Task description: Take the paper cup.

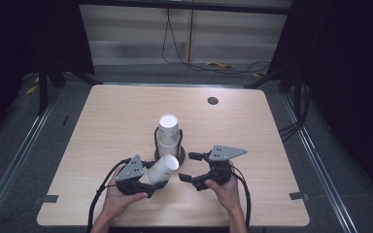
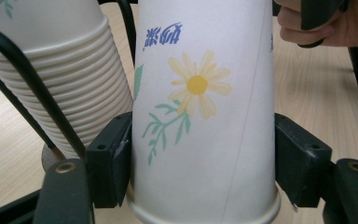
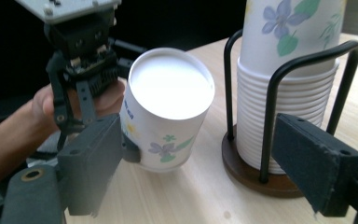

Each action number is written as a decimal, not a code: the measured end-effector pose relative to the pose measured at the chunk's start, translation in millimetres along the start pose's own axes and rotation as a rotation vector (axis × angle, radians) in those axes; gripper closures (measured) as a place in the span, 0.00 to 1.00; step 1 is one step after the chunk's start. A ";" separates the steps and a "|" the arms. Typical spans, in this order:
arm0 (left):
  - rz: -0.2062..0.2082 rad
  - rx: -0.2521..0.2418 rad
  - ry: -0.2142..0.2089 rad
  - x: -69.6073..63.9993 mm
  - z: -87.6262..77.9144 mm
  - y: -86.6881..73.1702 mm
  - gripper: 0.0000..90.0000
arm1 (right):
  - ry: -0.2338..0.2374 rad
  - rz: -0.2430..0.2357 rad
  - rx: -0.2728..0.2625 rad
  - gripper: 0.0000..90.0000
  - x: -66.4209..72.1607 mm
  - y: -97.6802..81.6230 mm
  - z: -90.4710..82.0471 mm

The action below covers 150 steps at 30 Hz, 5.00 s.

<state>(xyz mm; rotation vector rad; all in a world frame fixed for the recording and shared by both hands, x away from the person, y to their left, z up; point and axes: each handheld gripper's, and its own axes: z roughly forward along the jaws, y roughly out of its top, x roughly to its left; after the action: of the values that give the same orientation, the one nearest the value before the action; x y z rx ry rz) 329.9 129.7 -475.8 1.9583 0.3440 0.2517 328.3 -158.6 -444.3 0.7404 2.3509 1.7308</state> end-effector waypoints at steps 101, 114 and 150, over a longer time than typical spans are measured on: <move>0.342 0.495 -0.170 -10.5 34.5 34.9 0.32 | 0.174 -0.131 0.551 0.39 2.7 11.8 43.2; 0.265 0.362 -0.159 -5.3 24.4 30.4 0.22 | 0.171 -0.128 0.528 0.41 3.4 10.7 40.5; 0.020 0.038 0.000 12.3 -6.1 5.6 0.18 | 0.092 -0.071 0.426 0.41 -6.2 0.0 27.6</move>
<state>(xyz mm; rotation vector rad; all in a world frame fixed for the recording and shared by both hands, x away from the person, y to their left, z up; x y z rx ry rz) 340.1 137.2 -468.0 2.0000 0.3310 0.2600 344.2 -137.7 -454.6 0.6288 2.8119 1.2714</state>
